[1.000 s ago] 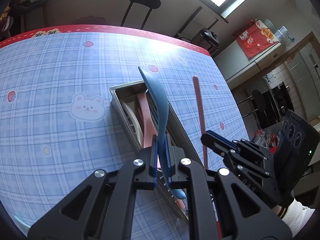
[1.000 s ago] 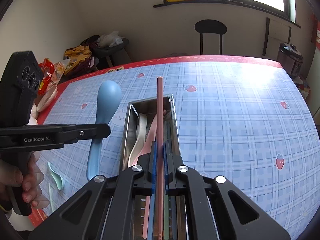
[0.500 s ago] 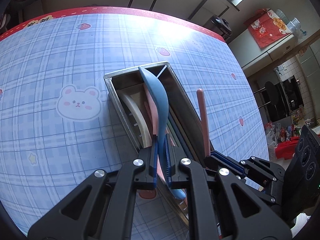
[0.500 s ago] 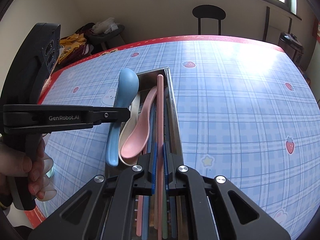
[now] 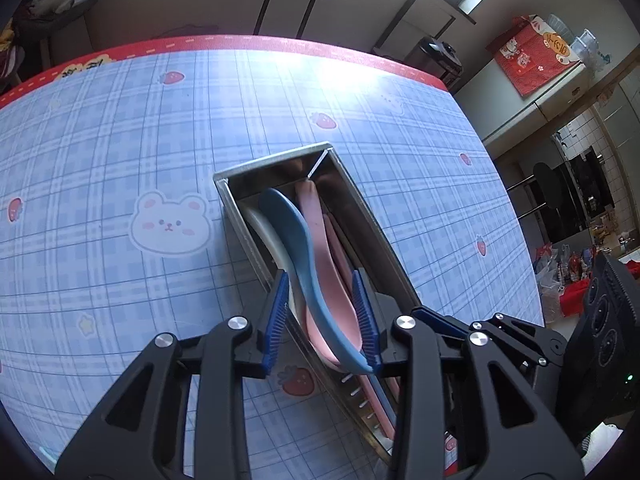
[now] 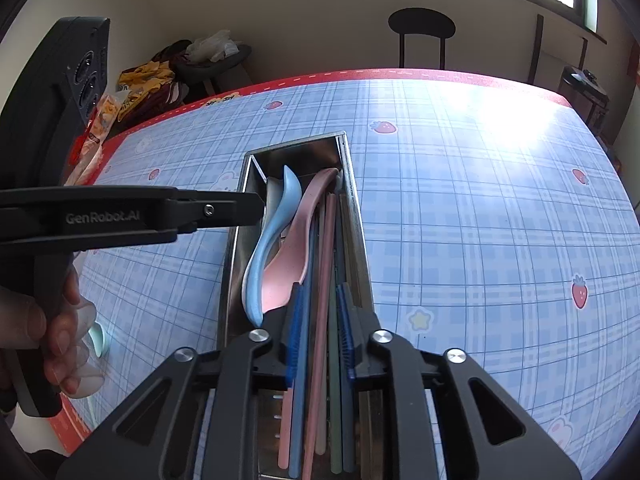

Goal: Organize utensils
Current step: 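Lower the blue spoon and pink chopstick into the steel caddy and open both tools, then move both tools back toward the green spoon and green chopstick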

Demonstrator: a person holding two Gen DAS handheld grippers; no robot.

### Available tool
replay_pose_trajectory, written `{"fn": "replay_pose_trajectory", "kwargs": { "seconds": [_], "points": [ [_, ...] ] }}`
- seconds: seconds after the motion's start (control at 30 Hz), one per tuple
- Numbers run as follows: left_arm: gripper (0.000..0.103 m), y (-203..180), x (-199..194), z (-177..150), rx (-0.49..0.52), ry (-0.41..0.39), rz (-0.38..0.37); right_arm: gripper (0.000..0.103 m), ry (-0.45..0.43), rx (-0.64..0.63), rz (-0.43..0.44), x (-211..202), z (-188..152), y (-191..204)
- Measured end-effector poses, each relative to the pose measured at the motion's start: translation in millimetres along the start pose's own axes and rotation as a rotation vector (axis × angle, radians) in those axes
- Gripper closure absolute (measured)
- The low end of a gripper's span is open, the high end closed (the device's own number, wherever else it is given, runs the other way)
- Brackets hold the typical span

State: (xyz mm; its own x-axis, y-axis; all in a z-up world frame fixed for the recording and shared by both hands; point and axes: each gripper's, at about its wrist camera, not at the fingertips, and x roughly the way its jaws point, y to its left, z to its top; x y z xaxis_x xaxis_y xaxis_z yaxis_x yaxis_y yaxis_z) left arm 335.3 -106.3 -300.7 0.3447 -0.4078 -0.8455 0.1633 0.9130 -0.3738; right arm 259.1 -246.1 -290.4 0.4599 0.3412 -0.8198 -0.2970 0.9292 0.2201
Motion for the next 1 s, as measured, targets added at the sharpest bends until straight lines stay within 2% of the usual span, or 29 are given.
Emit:
{"fn": "replay_pose_trajectory", "kwargs": {
  "seconds": [0.1, 0.13, 0.17, 0.3, 0.33, 0.37, 0.47, 0.5, 0.53, 0.57, 0.7, 1.0],
  "points": [
    [0.055, 6, -24, -2, 0.001, -0.047, 0.026, 0.07, -0.021, 0.005, 0.004, -12, 0, 4],
    [0.05, 10, -32, -3, 0.003, -0.058, 0.039, 0.061, -0.028, 0.01, 0.005, -16, -1, 5],
    [0.04, 13, -40, -5, 0.005, -0.068, 0.051, 0.051, -0.034, 0.014, 0.005, -21, -2, 7],
    [0.036, 34, -70, -17, 0.016, -0.094, 0.098, 0.029, -0.05, 0.017, -0.011, -36, -10, 15],
    [0.023, 39, -77, -21, 0.013, -0.099, 0.108, 0.024, -0.049, 0.016, -0.013, -39, -13, 18],
    [0.017, 44, -84, -25, 0.01, -0.109, 0.11, 0.021, -0.047, 0.013, -0.018, -41, -16, 20],
    [0.015, 59, -103, -41, 0.005, -0.111, 0.125, 0.013, -0.04, -0.001, -0.036, -49, -27, 29],
    [0.014, 65, -108, -48, 0.002, -0.111, 0.131, 0.012, -0.034, -0.005, -0.039, -50, -30, 32],
    [0.005, 70, -114, -54, 0.001, -0.113, 0.138, 0.01, -0.027, -0.009, -0.041, -52, -34, 36],
    [0.006, 74, -120, -61, -0.001, -0.117, 0.144, 0.006, -0.019, -0.016, -0.043, -53, -37, 39],
    [0.006, 90, -139, -93, 0.011, -0.105, 0.17, 0.006, 0.009, -0.06, -0.03, -58, -56, 61],
    [0.006, 130, -183, -174, -0.023, -0.161, 0.24, 0.006, 0.13, -0.156, 0.021, -38, -96, 127]
  ]
}}
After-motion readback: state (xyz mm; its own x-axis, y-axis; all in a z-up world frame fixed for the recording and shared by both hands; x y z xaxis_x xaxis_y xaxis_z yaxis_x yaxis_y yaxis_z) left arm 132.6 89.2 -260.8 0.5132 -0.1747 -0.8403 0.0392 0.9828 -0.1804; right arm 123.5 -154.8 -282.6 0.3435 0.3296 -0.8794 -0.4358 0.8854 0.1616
